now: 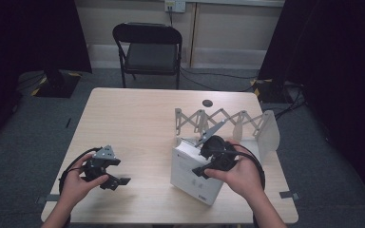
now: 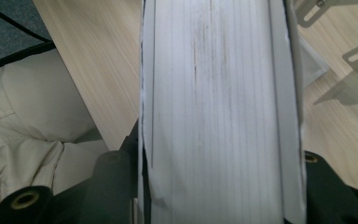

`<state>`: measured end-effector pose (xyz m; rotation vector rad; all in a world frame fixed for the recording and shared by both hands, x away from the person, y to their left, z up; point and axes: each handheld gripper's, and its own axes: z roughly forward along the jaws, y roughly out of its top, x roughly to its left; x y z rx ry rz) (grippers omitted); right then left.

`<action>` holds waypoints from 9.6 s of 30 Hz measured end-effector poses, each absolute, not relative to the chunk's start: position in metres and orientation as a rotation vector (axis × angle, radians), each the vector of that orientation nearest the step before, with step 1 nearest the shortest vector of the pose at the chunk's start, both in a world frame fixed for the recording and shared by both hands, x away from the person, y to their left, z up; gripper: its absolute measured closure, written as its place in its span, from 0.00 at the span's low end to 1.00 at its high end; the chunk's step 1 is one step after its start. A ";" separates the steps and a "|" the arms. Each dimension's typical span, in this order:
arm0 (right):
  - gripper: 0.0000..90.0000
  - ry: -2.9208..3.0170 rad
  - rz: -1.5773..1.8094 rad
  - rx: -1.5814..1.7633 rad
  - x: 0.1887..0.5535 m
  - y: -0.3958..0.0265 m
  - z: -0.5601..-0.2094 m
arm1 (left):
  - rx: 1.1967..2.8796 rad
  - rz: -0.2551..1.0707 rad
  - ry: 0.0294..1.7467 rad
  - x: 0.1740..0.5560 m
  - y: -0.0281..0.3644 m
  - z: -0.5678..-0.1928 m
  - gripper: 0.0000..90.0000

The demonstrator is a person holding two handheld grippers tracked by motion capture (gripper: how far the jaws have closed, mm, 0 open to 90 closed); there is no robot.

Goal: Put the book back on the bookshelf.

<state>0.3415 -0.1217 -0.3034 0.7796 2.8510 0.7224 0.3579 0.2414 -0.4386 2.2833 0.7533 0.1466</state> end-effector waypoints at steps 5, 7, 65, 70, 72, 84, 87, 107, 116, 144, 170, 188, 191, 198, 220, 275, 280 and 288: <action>0.59 2.843 0.701 0.806 0.340 -0.131 -0.303 | 2.291 0.147 0.749 0.359 0.240 -0.440 0.16; 0.59 2.840 0.701 0.821 0.339 -0.134 -0.303 | 2.290 0.144 0.748 0.359 0.239 -0.440 0.16; 0.59 2.755 0.634 1.004 0.326 -0.207 -0.299 | 2.313 0.143 0.727 0.364 0.228 -0.443 0.17; 0.59 2.747 0.628 1.022 0.325 -0.214 -0.299 | 2.325 0.138 0.721 0.365 0.227 -0.443 0.17; 0.59 2.744 0.614 1.030 0.325 -0.214 -0.299 | 2.325 0.140 0.720 0.365 0.227 -0.444 0.17; 0.59 2.734 0.617 1.061 0.325 -0.223 -0.302 | 2.318 0.138 0.720 0.366 0.226 -0.444 0.17; 0.59 2.731 0.617 1.066 0.325 -0.225 -0.302 | 2.317 0.140 0.719 0.367 0.227 -0.443 0.17; 0.59 2.693 0.596 1.129 0.323 -0.245 -0.300 | 2.326 0.135 0.720 0.368 0.223 -0.445 0.17; 0.59 2.674 0.613 1.149 0.320 -0.253 -0.301 | 2.321 0.141 0.719 0.369 0.224 -0.445 0.17; 0.59 2.592 0.599 1.293 0.315 -0.291 -0.300 | 2.321 0.130 0.712 0.370 0.219 -0.447 0.16; 0.59 2.486 0.547 1.458 0.322 -0.309 -0.302 | 2.325 0.120 0.707 0.371 0.217 -0.448 0.16; 0.59 2.403 0.571 1.559 0.337 -0.311 -0.298 | 2.327 0.119 0.705 0.371 0.219 -0.447 0.16; 0.59 2.393 0.575 1.578 0.340 -0.310 -0.298 | 2.325 0.120 0.705 0.372 0.219 -0.447 0.16; 0.59 2.380 0.583 1.590 0.344 -0.310 -0.296 | 2.323 0.117 0.705 0.372 0.219 -0.447 0.16; 0.59 2.336 0.583 1.611 0.357 -0.308 -0.295 | 2.323 0.124 0.705 0.372 0.220 -0.448 0.16; 0.59 2.250 0.549 1.682 0.394 -0.295 -0.298 | 2.301 0.109 0.713 0.372 0.221 -0.450 0.17; 0.59 2.244 0.553 1.696 0.398 -0.295 -0.298 | 2.301 0.112 0.716 0.372 0.222 -0.449 0.16; 0.59 2.237 0.556 1.715 0.404 -0.292 -0.299 | 2.309 0.105 0.727 0.373 0.223 -0.451 0.17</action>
